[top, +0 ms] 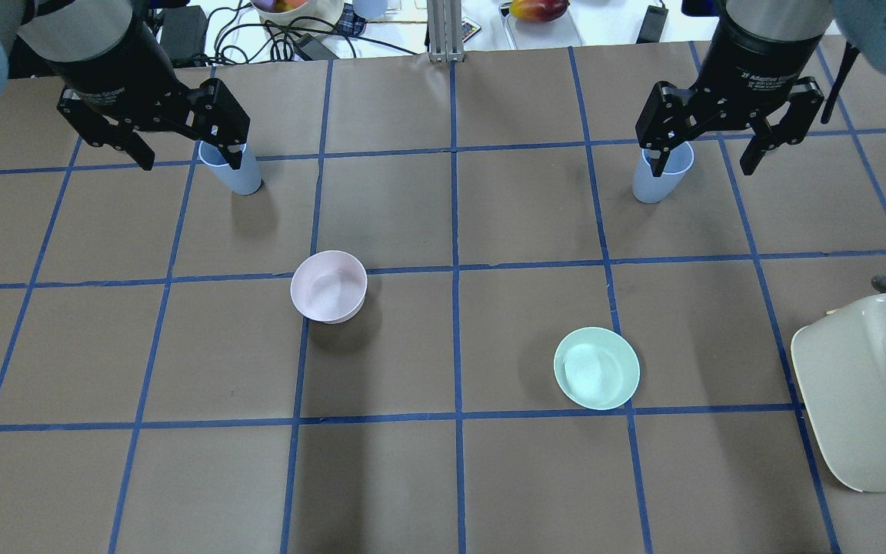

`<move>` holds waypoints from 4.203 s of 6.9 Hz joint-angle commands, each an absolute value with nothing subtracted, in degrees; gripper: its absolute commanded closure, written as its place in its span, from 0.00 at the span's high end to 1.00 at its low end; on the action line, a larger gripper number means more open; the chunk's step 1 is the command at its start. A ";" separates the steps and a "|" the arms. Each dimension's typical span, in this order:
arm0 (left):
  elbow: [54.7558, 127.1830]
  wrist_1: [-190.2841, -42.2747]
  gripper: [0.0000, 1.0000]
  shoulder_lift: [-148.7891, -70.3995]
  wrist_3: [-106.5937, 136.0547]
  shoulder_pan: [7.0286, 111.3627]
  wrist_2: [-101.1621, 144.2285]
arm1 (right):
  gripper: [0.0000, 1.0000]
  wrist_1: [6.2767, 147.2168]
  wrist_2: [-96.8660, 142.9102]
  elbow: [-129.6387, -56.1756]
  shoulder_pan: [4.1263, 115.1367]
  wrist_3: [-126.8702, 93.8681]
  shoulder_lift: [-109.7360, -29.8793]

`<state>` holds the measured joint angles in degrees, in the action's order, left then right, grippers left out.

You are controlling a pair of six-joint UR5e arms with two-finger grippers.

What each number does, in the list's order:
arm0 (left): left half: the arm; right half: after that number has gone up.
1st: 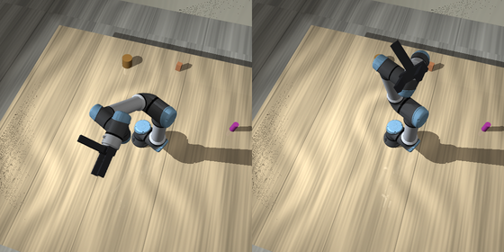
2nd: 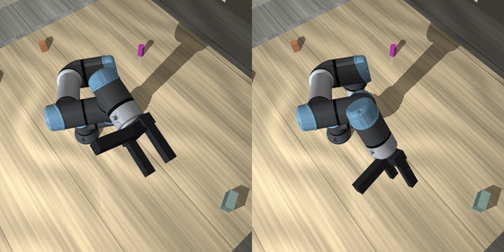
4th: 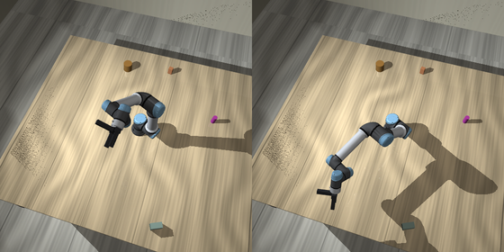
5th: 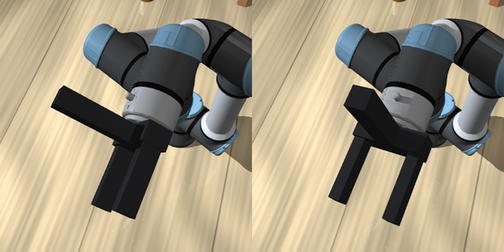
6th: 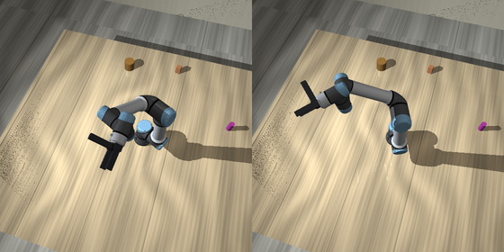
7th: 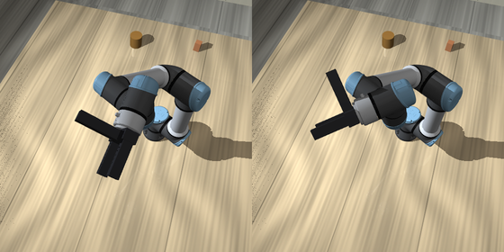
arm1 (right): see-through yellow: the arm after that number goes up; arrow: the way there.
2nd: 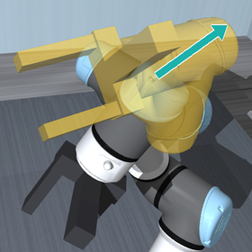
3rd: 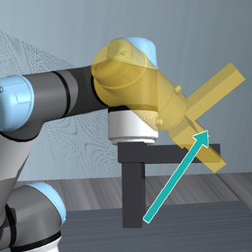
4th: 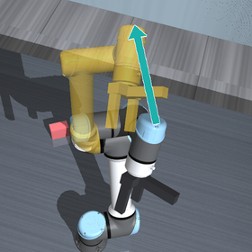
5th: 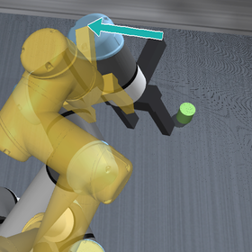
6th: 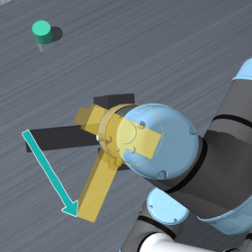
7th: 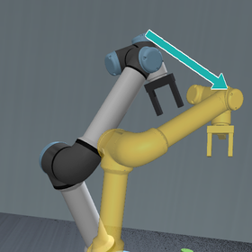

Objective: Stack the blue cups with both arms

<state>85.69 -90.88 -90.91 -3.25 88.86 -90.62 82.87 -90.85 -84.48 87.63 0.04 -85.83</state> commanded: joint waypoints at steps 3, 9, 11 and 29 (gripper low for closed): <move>85.69 -90.88 1.00 -90.88 -3.16 88.86 -90.53 | 1.00 84.01 -90.44 -84.46 87.63 -0.09 -85.78; 80.52 -70.98 1.00 -110.50 -13.96 88.42 -90.00 | 1.00 85.07 -90.35 -84.82 87.37 -0.09 -85.17; 78.84 -63.75 1.00 -120.02 -17.47 85.98 -90.61 | 1.00 95.14 -90.70 -84.73 86.49 1.49 -81.94; 79.00 -59.86 0.46 -124.72 11.61 111.53 -88.42 | 0.00 107.23 -90.97 -79.63 77.70 12.92 -57.65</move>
